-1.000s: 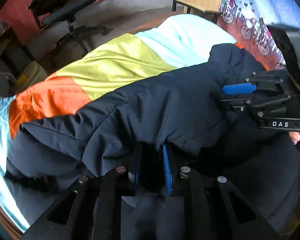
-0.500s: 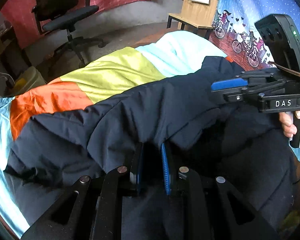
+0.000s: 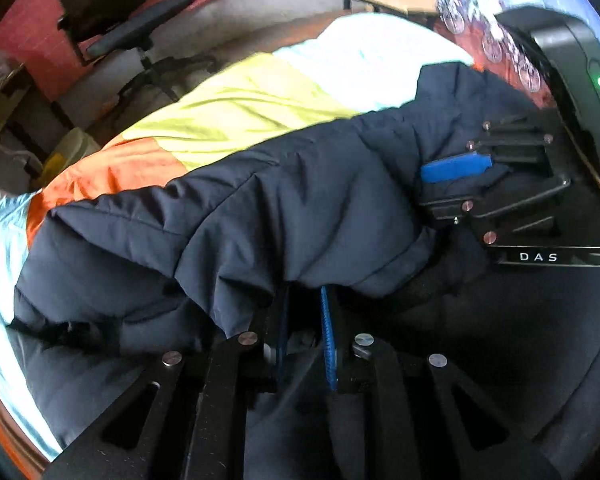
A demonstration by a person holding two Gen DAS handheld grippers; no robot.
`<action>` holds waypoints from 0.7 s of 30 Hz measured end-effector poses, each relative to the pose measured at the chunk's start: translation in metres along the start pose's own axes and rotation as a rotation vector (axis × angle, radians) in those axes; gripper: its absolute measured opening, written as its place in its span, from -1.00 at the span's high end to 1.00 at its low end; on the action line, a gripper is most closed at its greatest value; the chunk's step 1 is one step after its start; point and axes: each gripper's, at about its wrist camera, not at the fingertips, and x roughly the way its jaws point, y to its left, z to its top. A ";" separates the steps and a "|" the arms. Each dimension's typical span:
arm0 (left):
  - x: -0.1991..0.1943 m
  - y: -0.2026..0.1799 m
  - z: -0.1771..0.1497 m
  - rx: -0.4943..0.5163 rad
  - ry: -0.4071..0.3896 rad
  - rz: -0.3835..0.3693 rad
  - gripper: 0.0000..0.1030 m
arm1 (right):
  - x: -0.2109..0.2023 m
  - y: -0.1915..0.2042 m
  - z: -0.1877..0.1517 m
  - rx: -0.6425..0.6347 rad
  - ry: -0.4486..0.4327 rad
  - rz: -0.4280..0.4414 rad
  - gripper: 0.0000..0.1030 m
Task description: Fold large clothes
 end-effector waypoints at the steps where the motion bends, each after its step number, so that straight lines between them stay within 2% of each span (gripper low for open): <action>1: -0.006 0.000 -0.004 -0.013 -0.019 -0.007 0.74 | -0.003 -0.002 -0.001 0.016 -0.012 0.007 0.38; 6: -0.040 0.007 -0.025 -0.109 -0.112 -0.029 0.70 | -0.046 -0.013 -0.019 0.131 -0.112 0.064 0.34; 8: -0.049 0.006 -0.031 -0.152 -0.127 -0.028 0.53 | -0.062 -0.011 -0.023 0.156 -0.135 0.054 0.12; 10: -0.060 0.004 -0.037 -0.181 -0.137 -0.026 0.22 | -0.075 -0.007 -0.027 0.161 -0.147 0.032 -0.02; 14: -0.089 0.001 -0.048 -0.238 -0.189 -0.032 0.00 | -0.098 0.002 -0.043 0.162 -0.158 -0.023 -0.29; 16: -0.102 0.001 -0.053 -0.263 -0.214 -0.029 -0.26 | -0.108 0.004 -0.049 0.172 -0.171 -0.041 -0.40; 21: -0.124 -0.010 -0.058 -0.277 -0.242 -0.010 -0.27 | -0.136 0.012 -0.068 0.219 -0.210 -0.069 -0.53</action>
